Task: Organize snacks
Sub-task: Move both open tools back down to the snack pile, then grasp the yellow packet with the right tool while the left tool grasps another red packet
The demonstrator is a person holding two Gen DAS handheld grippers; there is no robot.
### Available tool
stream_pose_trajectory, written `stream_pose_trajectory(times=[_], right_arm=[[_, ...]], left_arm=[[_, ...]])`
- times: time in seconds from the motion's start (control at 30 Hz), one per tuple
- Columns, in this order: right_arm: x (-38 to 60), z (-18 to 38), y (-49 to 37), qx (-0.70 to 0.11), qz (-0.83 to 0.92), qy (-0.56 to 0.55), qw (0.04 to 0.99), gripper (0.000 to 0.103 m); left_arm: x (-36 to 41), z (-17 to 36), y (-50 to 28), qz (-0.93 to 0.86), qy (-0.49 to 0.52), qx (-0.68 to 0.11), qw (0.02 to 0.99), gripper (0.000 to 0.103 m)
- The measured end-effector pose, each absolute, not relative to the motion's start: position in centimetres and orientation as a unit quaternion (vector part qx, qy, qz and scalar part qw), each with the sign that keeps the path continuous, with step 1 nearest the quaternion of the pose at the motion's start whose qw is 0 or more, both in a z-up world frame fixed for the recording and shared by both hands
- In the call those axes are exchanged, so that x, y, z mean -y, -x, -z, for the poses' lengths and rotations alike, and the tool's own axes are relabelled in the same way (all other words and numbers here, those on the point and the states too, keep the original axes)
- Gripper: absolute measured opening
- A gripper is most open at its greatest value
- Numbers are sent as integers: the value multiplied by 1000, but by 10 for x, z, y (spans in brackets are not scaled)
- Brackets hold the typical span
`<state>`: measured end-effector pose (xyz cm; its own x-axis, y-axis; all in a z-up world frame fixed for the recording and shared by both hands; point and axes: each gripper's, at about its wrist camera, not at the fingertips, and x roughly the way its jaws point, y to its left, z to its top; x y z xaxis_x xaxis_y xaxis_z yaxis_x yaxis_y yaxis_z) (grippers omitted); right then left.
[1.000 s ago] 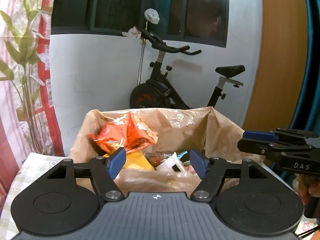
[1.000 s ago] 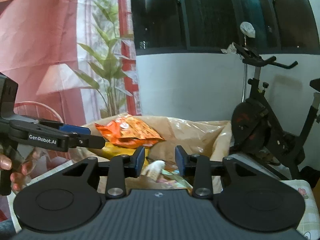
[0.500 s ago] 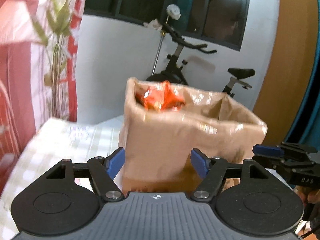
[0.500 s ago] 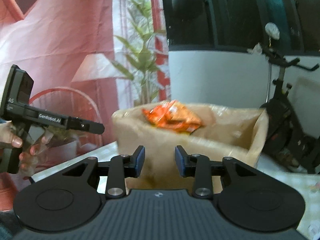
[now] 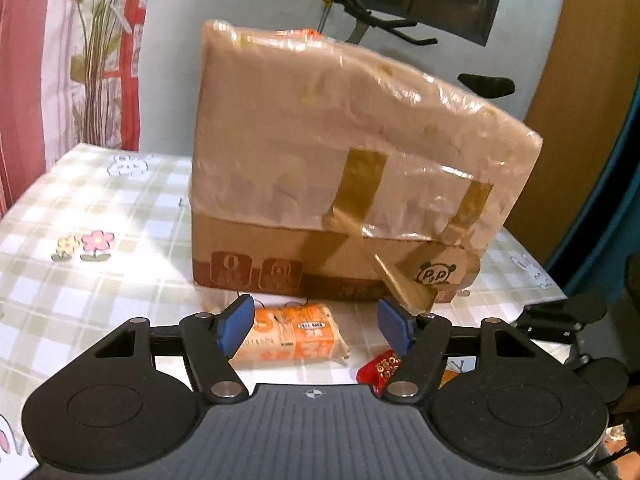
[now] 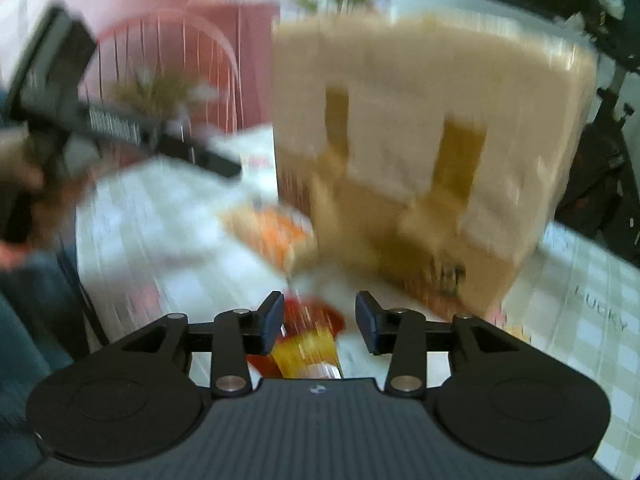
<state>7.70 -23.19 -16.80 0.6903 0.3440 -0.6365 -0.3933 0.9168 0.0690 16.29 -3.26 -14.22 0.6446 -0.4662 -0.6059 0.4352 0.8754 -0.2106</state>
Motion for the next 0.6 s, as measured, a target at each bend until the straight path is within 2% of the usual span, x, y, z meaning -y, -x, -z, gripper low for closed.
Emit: stream_pose_trajectory(times=[0.13,0.33,0.6], right_arm=[[243,186,-78,-365,-214,23,906,43],[244,193,-83,-377,-239,23,894,57],[238,200,-82,-371,-249,45,893,57]], left_arm=[[40,152,-164,239,24,-355,904,69],[54,162,-163,235,31,-371,898,69],[69,172,-160,222,33,-383,896,69]])
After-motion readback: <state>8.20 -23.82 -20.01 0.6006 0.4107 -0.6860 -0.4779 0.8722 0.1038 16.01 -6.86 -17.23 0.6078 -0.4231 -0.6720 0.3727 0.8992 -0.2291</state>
